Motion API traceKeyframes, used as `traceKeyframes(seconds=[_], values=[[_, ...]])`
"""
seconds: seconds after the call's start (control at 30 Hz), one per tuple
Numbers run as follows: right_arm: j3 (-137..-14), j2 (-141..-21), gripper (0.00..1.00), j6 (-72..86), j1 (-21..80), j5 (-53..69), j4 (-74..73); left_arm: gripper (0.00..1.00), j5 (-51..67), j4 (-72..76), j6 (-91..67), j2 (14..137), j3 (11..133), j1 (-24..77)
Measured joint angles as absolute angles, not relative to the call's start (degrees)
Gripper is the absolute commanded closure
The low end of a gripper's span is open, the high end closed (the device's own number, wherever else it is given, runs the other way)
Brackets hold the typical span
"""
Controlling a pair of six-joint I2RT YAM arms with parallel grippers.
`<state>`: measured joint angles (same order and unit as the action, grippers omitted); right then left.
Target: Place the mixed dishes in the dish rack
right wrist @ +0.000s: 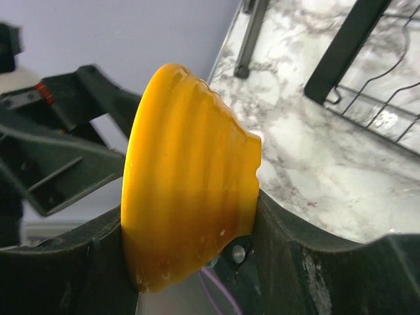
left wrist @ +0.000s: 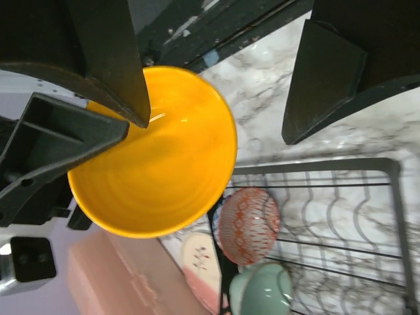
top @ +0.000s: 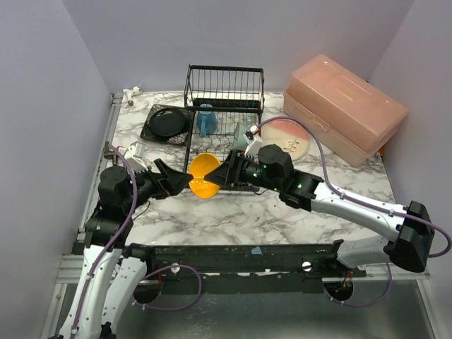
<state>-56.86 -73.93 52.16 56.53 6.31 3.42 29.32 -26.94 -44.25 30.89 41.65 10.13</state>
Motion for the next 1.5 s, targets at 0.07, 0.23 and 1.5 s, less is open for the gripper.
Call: traceKeyframes(seconds=[0.07, 0.23, 1.5], values=[[-59.31, -75.33, 1.0, 50.92, 56.53, 3.51, 1.02, 0.12, 25.39, -30.79, -40.14, 30.28, 44.1, 10.13], [-67.51, -79.59, 1.0, 46.39, 56.53, -5.37, -6.68, 0.08, 15.44, -37.95, -30.98, 26.24, 47.9, 10.13], [-99.92, -117.84, 1.0, 32.88, 56.51, -39.13, -39.53, 0.04, 0.89, -39.24, -16.69, 11.6, 41.32, 10.13]])
